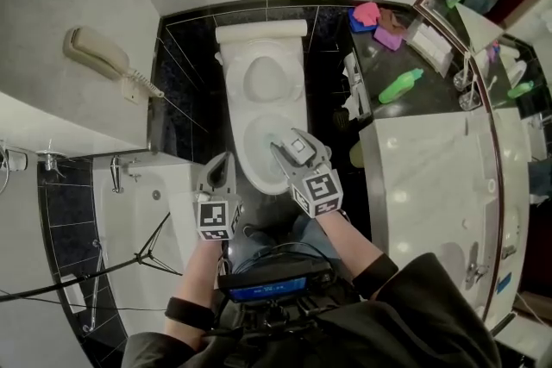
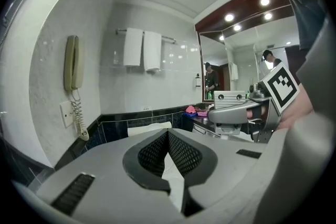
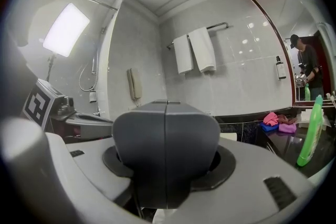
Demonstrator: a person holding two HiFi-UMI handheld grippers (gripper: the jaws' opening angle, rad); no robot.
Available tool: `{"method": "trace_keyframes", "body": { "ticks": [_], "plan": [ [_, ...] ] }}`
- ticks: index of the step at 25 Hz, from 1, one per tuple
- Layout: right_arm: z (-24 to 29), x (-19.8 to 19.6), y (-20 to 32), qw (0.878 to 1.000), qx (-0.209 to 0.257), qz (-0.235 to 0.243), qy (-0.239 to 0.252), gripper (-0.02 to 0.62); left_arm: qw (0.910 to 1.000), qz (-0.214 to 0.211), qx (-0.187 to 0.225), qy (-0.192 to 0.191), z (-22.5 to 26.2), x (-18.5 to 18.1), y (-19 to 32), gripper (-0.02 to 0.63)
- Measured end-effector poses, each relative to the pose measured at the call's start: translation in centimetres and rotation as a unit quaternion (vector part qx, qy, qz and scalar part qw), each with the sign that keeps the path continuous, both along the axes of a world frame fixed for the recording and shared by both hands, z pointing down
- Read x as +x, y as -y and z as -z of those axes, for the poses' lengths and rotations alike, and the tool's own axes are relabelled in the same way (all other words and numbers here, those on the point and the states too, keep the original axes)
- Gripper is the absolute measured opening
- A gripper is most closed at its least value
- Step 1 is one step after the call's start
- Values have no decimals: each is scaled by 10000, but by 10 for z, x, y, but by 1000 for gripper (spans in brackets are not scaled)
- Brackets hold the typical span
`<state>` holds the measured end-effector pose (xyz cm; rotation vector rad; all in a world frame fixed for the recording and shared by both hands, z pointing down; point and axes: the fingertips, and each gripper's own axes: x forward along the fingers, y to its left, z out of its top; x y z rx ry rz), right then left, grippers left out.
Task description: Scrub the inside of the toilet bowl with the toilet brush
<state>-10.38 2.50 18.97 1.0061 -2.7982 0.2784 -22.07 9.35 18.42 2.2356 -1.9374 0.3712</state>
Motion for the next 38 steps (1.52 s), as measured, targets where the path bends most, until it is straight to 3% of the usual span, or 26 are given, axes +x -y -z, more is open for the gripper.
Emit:
{"method": "trace_keyframes", "body": {
  "ticks": [10,14,17,22,27,31,35,38],
  "plan": [
    [-10,-1,5,10000,-61,7,11,256,9998,-1,177,36,1,-3,0,0],
    [-7,-4,7,9999,-138,47,72,256,9999,-22,97,-124,12,8,3,0],
    [-14,4,14,9998,-153,-37,80,258,9997,-207,81,75,6,13,6,0],
    [-16,24,29,9995,-237,-162,128,258,9997,-243,-21,16,1,31,17,0],
    [-26,63,53,9989,-241,-387,100,256,9989,-460,-99,75,-12,63,34,0],
    [-35,102,75,9975,-300,-631,57,256,9982,-578,-122,-94,-9,101,53,0],
    [-59,141,99,9945,-367,-976,-62,256,9938,-1093,-106,167,-20,132,71,0],
    [-76,170,114,9899,-349,-1363,-164,256,9890,-1467,-167,99,-33,156,83,0]
  ]
}}
